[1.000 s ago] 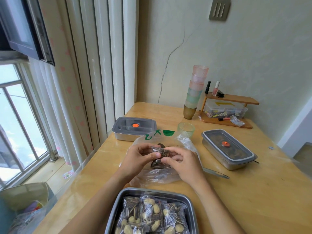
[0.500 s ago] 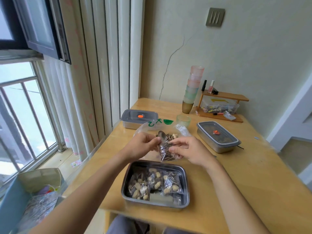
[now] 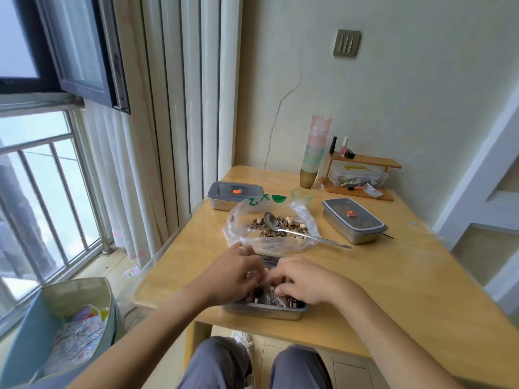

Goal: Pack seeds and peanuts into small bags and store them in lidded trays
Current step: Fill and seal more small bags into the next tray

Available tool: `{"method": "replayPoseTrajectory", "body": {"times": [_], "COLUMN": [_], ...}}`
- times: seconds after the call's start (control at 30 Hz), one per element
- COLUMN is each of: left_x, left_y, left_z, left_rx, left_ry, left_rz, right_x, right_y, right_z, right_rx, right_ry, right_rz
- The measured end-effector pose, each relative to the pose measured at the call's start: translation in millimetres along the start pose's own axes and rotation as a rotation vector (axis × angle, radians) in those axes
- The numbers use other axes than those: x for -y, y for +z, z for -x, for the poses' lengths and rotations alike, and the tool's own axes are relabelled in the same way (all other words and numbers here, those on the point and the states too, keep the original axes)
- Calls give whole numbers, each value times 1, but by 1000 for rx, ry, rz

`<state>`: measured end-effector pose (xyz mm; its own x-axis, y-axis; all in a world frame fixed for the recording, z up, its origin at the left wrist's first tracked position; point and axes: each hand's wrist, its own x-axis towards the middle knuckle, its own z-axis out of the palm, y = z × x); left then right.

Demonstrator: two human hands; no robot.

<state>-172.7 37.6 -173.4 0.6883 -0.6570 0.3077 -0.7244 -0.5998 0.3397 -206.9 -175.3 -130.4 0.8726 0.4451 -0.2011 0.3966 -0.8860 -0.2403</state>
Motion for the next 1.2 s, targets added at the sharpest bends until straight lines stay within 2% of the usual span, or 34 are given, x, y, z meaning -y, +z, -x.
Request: {"method": "replayPoseTrajectory", "body": {"times": [0.07, 0.2, 0.6, 0.67, 0.77, 0.87, 0.93, 0.97, 1.03, 1.1, 1.2], "left_x": [4, 7, 7, 11, 17, 19, 22, 23, 24, 27, 28], "left_y": [10, 19, 24, 24, 28, 30, 31, 31, 32, 35, 34], "left_z": [7, 12, 14, 17, 17, 15, 13, 12, 11, 11, 9], "left_rx": [-23, 86, 99, 73, 179, 184, 162, 164, 169, 142, 156], "left_ry": [-55, -118, -130, -123, -123, -106, -89, -86, -79, -66, -68], "left_rz": [-100, -167, -270, -346, -443, -392, -410, -408, -382, -382, -321], "right_x": [1, 0, -13, -30, -71, -120, -154, -168, -193, -211, -223], "right_y": [7, 18, 3, -9, -24, -35, -39, -40, -38, -34, -24], "right_z": [1, 3, 10, 9, 1, -9, -16, -19, -23, -23, -23], "right_rx": [-103, -164, -169, -263, -535, -791, -864, -834, -658, -534, -593], "right_ry": [36, 12, -43, 24, 179, 358, 483, 549, 696, 756, 727], "right_rz": [-38, -60, -194, -302, -410, -365, -300, -254, -111, 25, 122]}}
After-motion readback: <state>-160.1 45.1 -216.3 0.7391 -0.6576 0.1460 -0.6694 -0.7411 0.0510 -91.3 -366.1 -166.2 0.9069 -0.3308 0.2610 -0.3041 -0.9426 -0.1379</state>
